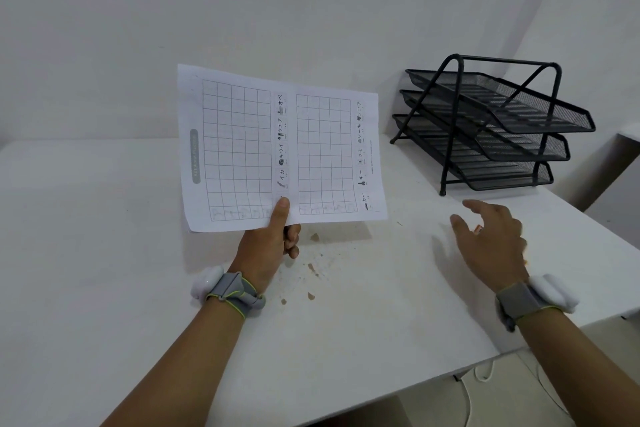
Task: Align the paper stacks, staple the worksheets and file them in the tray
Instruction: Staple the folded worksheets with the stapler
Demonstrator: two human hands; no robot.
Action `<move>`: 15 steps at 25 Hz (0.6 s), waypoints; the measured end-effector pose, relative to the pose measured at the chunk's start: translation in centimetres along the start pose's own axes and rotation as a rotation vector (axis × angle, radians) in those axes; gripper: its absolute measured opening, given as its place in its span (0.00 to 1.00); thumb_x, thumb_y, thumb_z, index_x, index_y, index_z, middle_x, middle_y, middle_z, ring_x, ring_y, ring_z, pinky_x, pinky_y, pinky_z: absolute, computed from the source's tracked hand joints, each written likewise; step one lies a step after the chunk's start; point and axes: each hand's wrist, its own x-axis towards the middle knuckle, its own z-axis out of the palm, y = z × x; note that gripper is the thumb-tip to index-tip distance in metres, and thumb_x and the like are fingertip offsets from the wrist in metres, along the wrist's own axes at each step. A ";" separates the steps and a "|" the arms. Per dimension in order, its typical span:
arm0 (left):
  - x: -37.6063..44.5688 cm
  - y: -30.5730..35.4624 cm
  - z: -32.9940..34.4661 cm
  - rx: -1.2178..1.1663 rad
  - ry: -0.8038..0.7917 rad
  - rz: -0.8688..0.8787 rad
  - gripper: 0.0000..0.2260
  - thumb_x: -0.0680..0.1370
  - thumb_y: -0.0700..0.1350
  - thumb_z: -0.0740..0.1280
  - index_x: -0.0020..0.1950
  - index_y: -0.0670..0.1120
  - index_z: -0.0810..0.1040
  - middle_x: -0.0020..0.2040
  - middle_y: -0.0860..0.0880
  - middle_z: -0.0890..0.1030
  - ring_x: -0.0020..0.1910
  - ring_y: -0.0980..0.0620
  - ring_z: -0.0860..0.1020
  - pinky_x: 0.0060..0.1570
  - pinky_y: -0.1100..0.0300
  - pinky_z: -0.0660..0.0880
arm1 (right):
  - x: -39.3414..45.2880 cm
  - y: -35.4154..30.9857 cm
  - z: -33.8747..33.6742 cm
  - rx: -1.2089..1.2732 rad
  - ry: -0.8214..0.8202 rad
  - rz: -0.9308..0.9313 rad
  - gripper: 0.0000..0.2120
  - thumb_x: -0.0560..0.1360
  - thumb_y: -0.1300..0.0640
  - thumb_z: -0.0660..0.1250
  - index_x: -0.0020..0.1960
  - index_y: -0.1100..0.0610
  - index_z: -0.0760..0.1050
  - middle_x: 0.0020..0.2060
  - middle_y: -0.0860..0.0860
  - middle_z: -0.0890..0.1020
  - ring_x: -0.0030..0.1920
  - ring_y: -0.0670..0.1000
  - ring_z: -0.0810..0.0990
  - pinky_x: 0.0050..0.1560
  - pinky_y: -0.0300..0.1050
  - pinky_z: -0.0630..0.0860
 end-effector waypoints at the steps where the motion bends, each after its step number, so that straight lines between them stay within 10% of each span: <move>1: 0.0 0.0 0.0 -0.002 0.001 0.002 0.18 0.82 0.54 0.59 0.53 0.40 0.77 0.27 0.51 0.69 0.26 0.53 0.66 0.26 0.59 0.71 | 0.0 -0.5 0.0 0.089 -0.041 -0.055 0.14 0.78 0.49 0.66 0.63 0.49 0.77 0.60 0.50 0.78 0.60 0.56 0.76 0.60 0.53 0.71; 10: -0.6 0.9 0.2 0.008 -0.054 -0.018 0.14 0.82 0.52 0.59 0.41 0.47 0.75 0.25 0.51 0.65 0.27 0.50 0.65 0.27 0.61 0.72 | -0.8 -6.0 1.3 0.992 -0.732 0.211 0.19 0.80 0.46 0.63 0.66 0.56 0.75 0.58 0.56 0.84 0.45 0.56 0.83 0.42 0.49 0.77; 15: -0.8 1.1 0.5 -0.014 -0.094 -0.035 0.18 0.82 0.49 0.60 0.33 0.50 0.75 0.25 0.48 0.62 0.26 0.48 0.63 0.27 0.59 0.72 | -0.9 -6.2 1.8 1.043 -0.796 0.172 0.19 0.82 0.47 0.60 0.68 0.55 0.75 0.61 0.57 0.82 0.57 0.61 0.83 0.55 0.54 0.82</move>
